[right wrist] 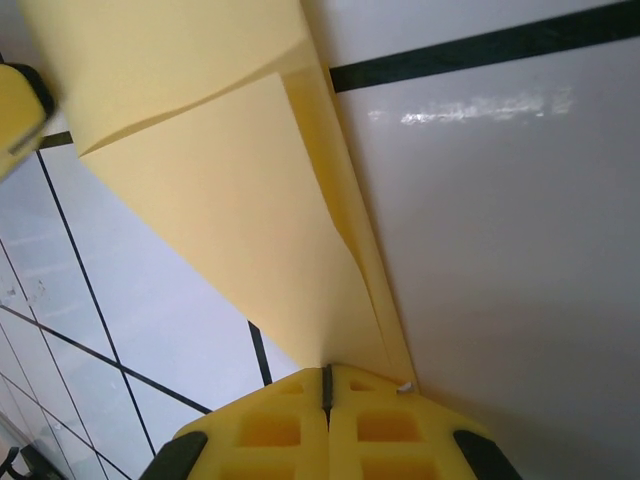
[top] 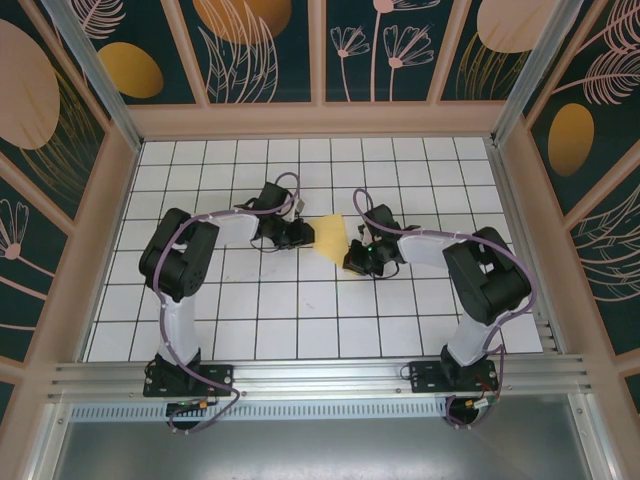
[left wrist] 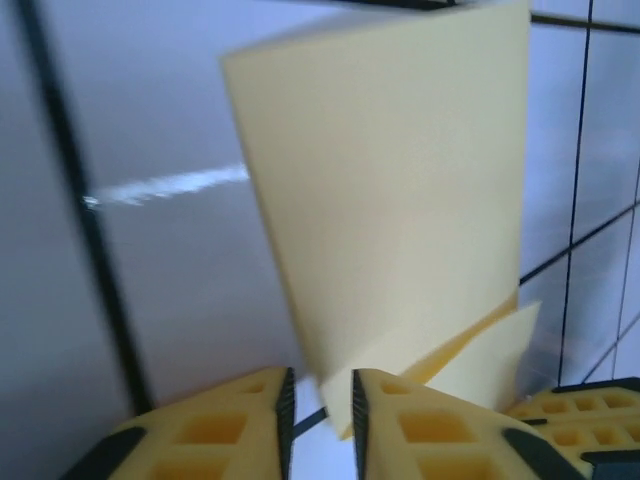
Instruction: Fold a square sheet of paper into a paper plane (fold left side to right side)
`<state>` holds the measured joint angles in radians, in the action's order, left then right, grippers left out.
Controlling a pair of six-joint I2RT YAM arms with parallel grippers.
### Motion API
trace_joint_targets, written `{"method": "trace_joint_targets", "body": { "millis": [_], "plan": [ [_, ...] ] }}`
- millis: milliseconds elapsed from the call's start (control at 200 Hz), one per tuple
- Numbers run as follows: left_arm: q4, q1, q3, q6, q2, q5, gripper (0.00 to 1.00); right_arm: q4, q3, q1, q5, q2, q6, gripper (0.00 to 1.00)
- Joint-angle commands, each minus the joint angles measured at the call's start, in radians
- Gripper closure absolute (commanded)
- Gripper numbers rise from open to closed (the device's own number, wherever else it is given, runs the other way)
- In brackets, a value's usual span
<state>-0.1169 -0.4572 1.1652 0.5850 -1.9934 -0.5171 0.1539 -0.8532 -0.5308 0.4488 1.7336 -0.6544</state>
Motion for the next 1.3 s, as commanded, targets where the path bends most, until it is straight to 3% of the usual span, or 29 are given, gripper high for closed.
{"method": "trace_joint_targets", "body": {
  "millis": [0,55,300,475,931,1081,1291],
  "plan": [
    [-0.051,0.017,-0.015,-0.018,0.095,0.068,0.67,0.012,0.012,0.005,-0.028,-0.058,0.062,0.97],
    [-0.044,0.017,-0.032,-0.005,0.127,0.065,0.63,0.011,0.004,0.005,-0.045,-0.095,0.094,0.94],
    [0.082,0.015,-0.132,0.088,0.170,-0.045,0.50,0.001,-0.005,0.025,-0.156,-0.224,0.203,0.58],
    [0.111,0.016,-0.133,0.113,0.136,-0.060,0.49,-0.024,-0.039,0.041,-0.133,-0.149,0.291,0.51],
    [0.106,0.012,-0.131,0.120,0.117,-0.072,0.48,-0.062,-0.148,0.044,-0.065,0.046,0.365,0.59],
    [0.100,0.012,-0.125,0.122,0.117,-0.068,0.48,-0.065,-0.151,0.046,-0.064,0.065,0.367,0.68],
    [0.097,0.005,-0.116,0.127,0.111,-0.072,0.47,-0.064,-0.141,0.063,-0.067,0.054,0.372,0.89]
  ]
}}
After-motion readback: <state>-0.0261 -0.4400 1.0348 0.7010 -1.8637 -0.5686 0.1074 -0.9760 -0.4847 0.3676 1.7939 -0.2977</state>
